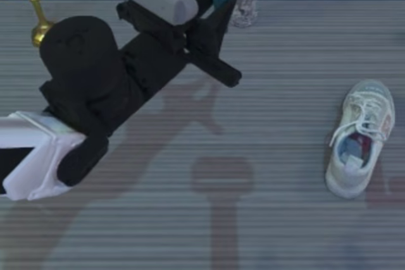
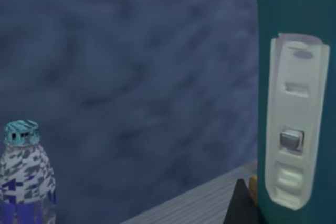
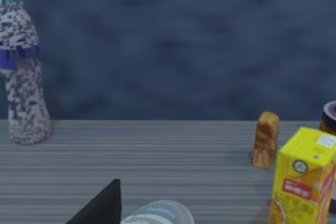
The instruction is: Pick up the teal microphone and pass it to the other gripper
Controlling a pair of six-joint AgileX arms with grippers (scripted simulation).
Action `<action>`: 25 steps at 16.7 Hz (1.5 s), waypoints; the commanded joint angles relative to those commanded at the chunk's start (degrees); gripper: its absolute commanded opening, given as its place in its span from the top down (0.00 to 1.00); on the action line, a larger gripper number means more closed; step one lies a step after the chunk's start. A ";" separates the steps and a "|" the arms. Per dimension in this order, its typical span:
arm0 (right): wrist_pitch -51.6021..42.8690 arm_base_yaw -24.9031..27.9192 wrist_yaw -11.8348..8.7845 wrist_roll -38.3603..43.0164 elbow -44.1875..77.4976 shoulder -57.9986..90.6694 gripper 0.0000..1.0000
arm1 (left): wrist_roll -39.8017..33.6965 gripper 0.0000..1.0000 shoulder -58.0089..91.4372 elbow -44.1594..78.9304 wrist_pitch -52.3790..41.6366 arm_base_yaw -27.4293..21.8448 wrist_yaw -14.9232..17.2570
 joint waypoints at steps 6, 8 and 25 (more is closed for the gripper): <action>1.42 1.80 -2.00 -0.50 2.65 3.80 0.00 | 0.00 1.00 0.00 0.00 0.00 0.00 0.00; 3.36 4.06 -4.50 -0.97 6.16 9.34 0.00 | 0.00 1.00 0.00 0.00 0.00 0.00 0.00; 26.15 25.63 -28.42 -3.73 44.17 71.87 0.00 | 0.00 1.00 0.00 0.00 0.00 0.00 0.00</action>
